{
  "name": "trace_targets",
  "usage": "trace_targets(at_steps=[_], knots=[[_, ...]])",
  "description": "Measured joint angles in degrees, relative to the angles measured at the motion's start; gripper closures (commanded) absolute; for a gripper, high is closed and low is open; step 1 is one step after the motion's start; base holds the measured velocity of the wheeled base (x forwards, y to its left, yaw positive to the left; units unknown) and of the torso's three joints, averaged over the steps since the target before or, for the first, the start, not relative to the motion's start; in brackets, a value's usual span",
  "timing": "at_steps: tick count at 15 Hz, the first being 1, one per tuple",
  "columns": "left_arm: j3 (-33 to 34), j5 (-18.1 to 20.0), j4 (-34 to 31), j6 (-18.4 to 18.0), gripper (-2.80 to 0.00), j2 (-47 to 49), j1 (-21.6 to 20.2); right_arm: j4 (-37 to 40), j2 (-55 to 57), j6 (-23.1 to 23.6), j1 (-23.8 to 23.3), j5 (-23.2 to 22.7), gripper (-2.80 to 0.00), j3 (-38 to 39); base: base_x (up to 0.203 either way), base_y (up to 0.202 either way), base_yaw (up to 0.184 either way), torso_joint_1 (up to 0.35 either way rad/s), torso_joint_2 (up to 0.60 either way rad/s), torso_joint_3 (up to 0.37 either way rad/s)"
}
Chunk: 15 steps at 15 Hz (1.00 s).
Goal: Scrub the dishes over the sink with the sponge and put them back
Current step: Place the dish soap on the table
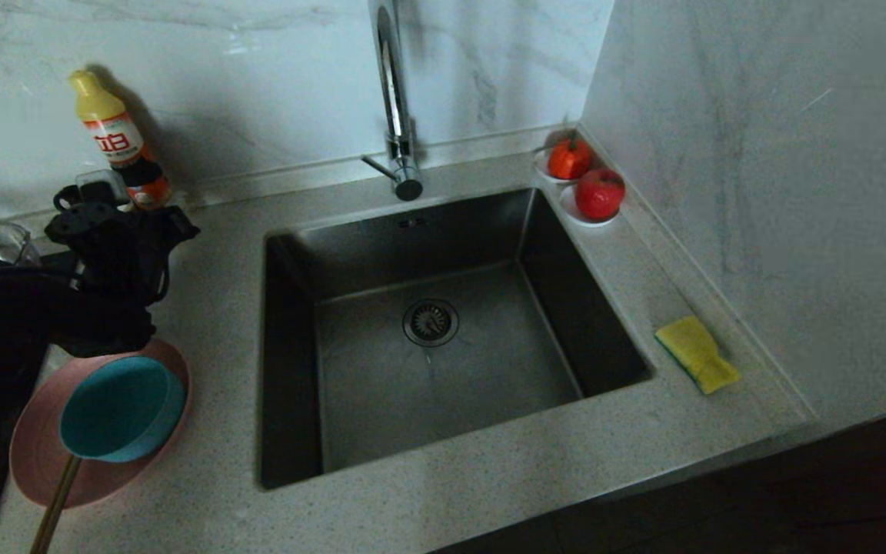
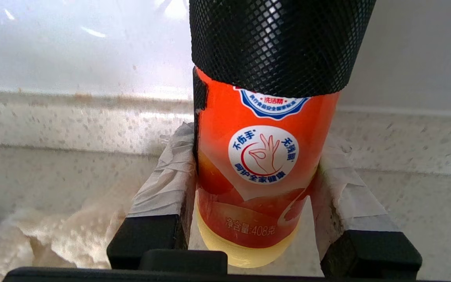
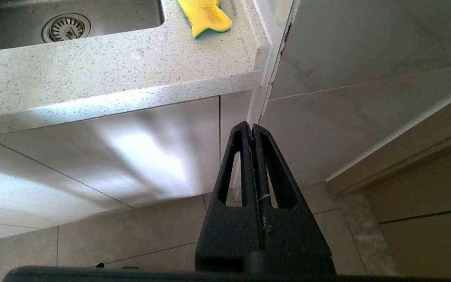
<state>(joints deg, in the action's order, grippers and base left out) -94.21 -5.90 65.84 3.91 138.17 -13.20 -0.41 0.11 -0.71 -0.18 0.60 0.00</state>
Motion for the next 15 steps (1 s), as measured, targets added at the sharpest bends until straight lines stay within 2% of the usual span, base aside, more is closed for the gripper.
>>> trace_targets(at_steps=[9,10,15], knots=[[0.4,0.1,0.7,-0.1,0.0,0.8,-0.2,0.0,0.0,0.0,0.0,0.0,0.0,0.0,0.0,0.0,0.0,0.0,0.0,0.0],[0.4,0.1,0.7,-0.1,-2.8,0.9,-0.2,0.0,0.0,0.0,0.0,0.0,0.0,0.0,0.0,0.0,0.0,0.0,0.0,0.0],[1.2,0.1,0.9,-1.0,-2.8,0.5,-0.1,0.0,0.0,0.0,0.0,0.0,0.0,0.0,0.0,0.0,0.0,0.0,0.0,0.0]])
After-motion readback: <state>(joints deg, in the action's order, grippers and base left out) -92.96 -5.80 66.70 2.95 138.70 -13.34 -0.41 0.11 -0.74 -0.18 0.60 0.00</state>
